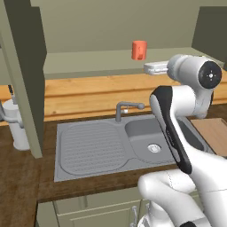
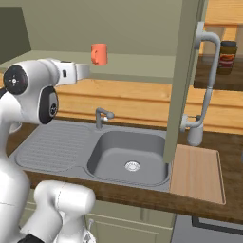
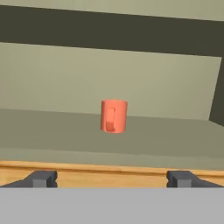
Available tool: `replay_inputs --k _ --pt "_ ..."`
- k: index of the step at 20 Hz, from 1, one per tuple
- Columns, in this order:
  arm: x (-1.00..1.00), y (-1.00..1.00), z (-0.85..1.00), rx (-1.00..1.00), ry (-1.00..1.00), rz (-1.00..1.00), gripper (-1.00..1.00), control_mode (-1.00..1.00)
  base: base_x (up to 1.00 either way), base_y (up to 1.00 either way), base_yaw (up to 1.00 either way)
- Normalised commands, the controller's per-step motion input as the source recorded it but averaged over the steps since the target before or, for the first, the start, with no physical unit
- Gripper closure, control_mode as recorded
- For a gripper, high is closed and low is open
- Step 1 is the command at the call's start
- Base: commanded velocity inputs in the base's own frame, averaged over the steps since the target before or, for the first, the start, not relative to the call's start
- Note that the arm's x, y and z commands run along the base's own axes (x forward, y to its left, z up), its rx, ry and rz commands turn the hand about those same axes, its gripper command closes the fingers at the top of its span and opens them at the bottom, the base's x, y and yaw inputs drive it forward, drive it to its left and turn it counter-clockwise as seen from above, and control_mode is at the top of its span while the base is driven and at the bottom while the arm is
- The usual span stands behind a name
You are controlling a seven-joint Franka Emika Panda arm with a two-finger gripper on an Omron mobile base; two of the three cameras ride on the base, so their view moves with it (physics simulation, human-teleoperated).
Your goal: Pick the kettle from the counter and place it on the tray. Then pick the mug from the cabinet and place it on the tray. Then close the cabinet doors.
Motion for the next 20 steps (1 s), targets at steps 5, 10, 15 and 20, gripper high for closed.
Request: replay_inputs --k 5,10,15,20 --pt "0.29 0.05 0.10 0.00 -0.03 0.00 -1.00 -1.00 0.00 0.00 0.00" --pt "0.29 0.01 0.00 0.00 -0.02 0.00 -1.00 -1.00 0.00 0.00 0.00" --pt "0.30 0.01 0.00 0.00 0.00 0.00 -1.00 -1.00 0.00 0.00 0.00" --pt "0.27 0.00 0.00 0.00 -0.01 0.00 -1.00 -1.00 0.00 0.00 0.00"
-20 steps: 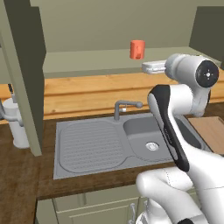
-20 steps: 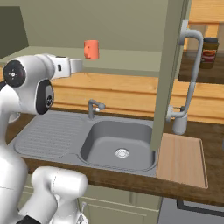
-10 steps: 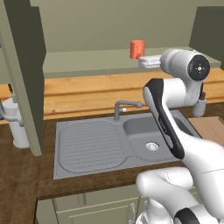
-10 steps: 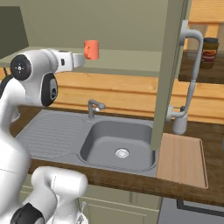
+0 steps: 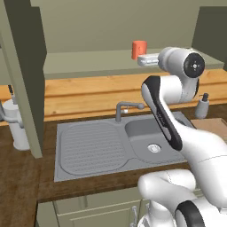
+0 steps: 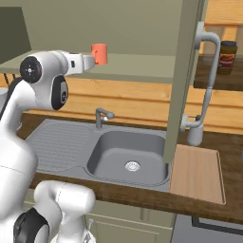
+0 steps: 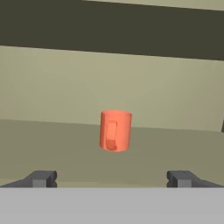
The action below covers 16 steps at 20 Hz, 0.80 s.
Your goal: Pick the kettle from the counter and place it on the tray. Then pick the mug from the cabinet and place it on the tray. Then close the cabinet doors.
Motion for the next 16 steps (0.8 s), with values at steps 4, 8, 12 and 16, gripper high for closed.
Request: replay_inputs --k 4,8,12,16 --pt "0.34 0.00 0.00 0.00 0.00 0.00 -1.00 -1.00 0.00 0.00 0.00" --pt "0.40 0.00 0.00 0.00 0.00 0.00 -1.00 -1.00 0.00 0.00 0.00" --pt "0.45 0.00 0.00 0.00 0.00 0.00 -1.00 -1.00 0.00 0.00 0.00" --pt "0.41 0.00 0.00 0.00 0.00 0.00 -1.00 -1.00 0.00 0.00 0.00"
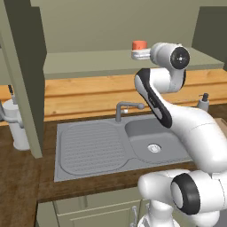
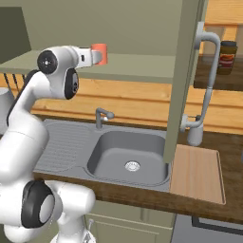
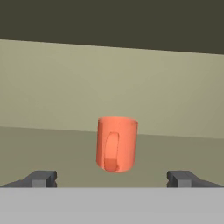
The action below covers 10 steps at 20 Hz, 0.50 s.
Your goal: Pick the kettle from the counter and place it on the tray. Then pick the mug from the cabinet and place it on the tray. Then close the cabinet doors.
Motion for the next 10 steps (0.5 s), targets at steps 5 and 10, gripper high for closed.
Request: replay_inputs --k 5,10 --pt "0.28 0.00 0.00 0.00 0.00 0.00 -1.00 -1.00 0.00 0.00 0.00" --pt "0.22 -0.03 0.00 0.00 0.00 0.00 -1.00 -1.00 0.00 0.00 0.00"
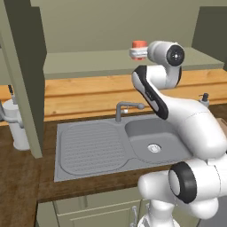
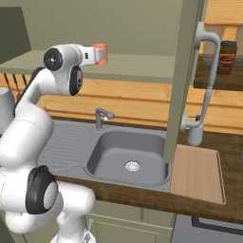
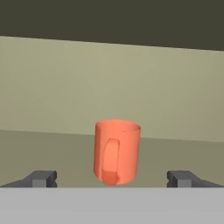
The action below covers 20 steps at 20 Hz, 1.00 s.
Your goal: Pick the kettle from the counter and place it on the tray. Then pick the mug from the cabinet and place it on the tray. Then close the cabinet doors.
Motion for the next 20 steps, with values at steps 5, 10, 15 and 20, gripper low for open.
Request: replay_inputs --k 5,10,15,20 --pt "0.23 0.00 0.00 0.00 0.00 0.00 -1.00 -1.00 0.00 0.00 0.00" --pt "0.22 0.00 0.00 0.00 0.00 0.00 -1.00 -1.00 0.00 0.00 0.00" --pt "0.18 0.00 -0.13 0.00 0.00 0.00 -1.00 -1.00 0.00 0.00 0.00" --pt "0.15 0.00 -0.18 0.00 0.00 0.00 -1.00 -1.00 0.00 0.00 0.00"
